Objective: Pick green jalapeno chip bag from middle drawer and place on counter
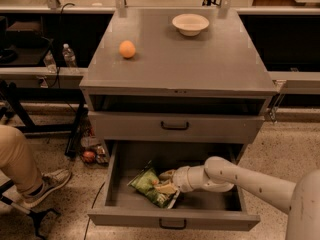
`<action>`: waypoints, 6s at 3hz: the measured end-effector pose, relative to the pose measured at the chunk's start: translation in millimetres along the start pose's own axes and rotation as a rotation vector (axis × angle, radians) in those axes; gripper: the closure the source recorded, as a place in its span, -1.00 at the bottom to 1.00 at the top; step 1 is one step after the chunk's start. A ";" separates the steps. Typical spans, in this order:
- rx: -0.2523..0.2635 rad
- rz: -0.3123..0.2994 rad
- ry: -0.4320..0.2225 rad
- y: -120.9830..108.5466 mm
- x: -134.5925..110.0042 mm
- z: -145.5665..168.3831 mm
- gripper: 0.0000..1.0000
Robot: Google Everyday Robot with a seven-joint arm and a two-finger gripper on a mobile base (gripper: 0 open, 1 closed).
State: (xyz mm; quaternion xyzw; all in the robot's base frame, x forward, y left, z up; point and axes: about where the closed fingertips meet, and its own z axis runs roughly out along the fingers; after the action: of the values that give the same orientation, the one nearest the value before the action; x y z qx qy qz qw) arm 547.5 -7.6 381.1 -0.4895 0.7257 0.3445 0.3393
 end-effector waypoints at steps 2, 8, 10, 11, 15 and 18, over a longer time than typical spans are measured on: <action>0.021 -0.044 -0.133 5.3 -28.1 -54.1 1.00; 0.625 -0.248 -0.090 58.0 -158.1 -385.0 1.00; 0.686 -0.297 -0.111 40.4 -195.2 -410.3 1.00; 0.727 -0.387 -0.115 19.4 -242.6 -430.3 1.00; 0.638 -0.693 -0.112 -104.3 -432.3 -380.3 0.92; 0.580 -0.688 -0.095 -121.1 -448.1 -351.2 -0.92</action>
Offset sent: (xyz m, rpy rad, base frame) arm -0.0092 -0.0837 0.1137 0.2116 -0.2022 -0.0684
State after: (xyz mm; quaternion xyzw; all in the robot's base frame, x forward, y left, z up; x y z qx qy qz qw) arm 737.5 -120.6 919.5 -0.5706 0.5709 0.0164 0.5900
